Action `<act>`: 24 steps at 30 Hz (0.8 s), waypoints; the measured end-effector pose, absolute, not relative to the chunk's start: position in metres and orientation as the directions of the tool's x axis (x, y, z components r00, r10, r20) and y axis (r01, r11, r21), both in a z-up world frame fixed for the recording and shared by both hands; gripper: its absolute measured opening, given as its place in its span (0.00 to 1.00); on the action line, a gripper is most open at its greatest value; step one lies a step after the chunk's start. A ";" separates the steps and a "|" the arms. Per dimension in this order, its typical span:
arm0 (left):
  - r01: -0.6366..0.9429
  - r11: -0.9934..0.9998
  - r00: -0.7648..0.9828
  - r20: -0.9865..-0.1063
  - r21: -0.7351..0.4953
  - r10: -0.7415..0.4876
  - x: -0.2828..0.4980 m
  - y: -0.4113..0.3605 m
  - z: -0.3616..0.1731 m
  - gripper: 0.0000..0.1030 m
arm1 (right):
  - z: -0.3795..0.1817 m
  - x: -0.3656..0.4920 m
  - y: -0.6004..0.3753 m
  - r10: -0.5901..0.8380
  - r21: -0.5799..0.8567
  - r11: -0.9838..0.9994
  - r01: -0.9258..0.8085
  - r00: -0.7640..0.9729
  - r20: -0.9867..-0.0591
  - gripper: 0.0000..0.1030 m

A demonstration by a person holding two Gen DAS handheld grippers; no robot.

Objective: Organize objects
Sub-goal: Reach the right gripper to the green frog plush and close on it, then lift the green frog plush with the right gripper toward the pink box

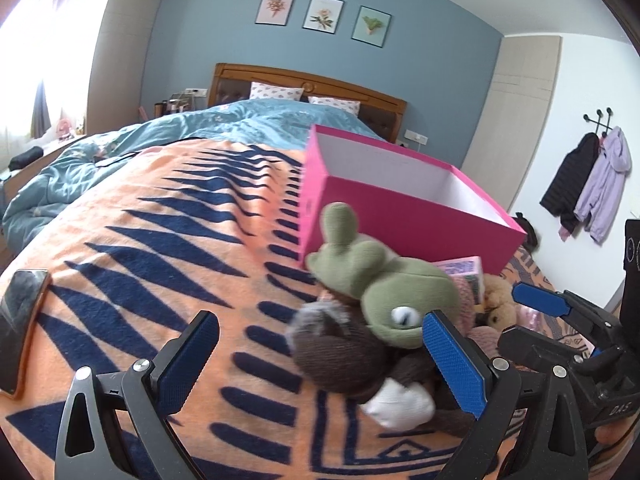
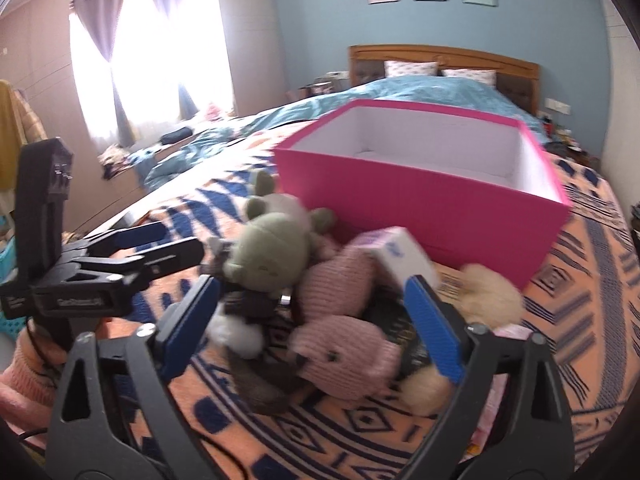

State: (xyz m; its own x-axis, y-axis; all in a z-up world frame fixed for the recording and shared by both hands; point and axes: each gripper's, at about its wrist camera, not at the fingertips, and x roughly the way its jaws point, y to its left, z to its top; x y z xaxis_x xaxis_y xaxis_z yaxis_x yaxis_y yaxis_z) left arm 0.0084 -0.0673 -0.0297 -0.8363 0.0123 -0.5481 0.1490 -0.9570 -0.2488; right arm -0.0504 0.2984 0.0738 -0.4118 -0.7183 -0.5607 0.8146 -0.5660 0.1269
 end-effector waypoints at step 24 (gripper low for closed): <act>0.020 -0.959 -0.834 -0.533 -0.284 0.140 -0.009 -0.085 -0.024 0.98 | 0.083 -0.096 0.303 -0.797 0.371 -0.376 0.849 -0.092 -0.597 0.53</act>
State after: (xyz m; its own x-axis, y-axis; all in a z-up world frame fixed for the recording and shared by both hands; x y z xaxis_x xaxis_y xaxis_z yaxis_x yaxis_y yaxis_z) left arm -0.0089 -0.0849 -0.0243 -0.8343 0.1402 -0.5332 0.0205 -0.9586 -0.2842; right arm -0.0963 0.3033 0.0831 -0.0919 -0.7968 -0.5972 0.8494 -0.3758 0.3707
